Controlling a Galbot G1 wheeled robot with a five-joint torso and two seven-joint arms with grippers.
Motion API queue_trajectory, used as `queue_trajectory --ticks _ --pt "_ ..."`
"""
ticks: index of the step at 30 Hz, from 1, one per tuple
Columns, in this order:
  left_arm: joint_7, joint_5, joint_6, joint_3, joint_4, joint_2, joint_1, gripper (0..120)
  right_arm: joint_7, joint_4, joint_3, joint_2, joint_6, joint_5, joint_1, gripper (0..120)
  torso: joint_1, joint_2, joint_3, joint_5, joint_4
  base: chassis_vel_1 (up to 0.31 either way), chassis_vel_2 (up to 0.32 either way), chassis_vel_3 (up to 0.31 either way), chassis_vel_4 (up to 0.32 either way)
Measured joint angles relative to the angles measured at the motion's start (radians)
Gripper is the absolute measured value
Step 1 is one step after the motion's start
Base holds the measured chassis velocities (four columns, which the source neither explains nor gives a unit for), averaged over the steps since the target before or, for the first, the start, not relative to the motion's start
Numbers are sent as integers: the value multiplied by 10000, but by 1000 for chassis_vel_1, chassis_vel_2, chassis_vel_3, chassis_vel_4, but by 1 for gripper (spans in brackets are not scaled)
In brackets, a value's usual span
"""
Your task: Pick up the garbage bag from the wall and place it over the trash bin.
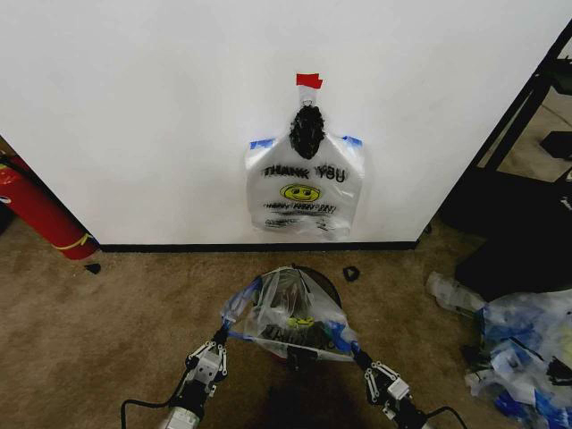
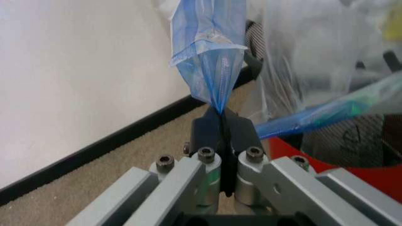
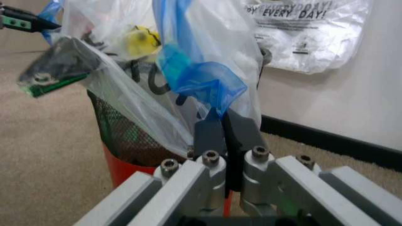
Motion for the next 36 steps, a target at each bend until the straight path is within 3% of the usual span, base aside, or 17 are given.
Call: queue_trajectory --ticks 9,15,28,36 --pt "153 490 -233 72 862 -171 -138 0 -159 -1097 57 288 26 -794 784 0 0 0 0 1 0 0 0 0 0" --pt "157 381 -228 -8 912 -89 -293 0 -100 -1205 61 297 22 -768 944 0 0 0 0 1 0 0 0 0 0" --pt "415 429 -185 -85 718 265 -79 0 -999 -893 -322 143 -68 2013 833 0 0 0 0 0 0 0 0 0 0" --pt "717 332 -295 -144 639 245 10 0 -136 -210 -788 55 -1046 3748 652 0 0 0 0 0 0 0 0 0 0"
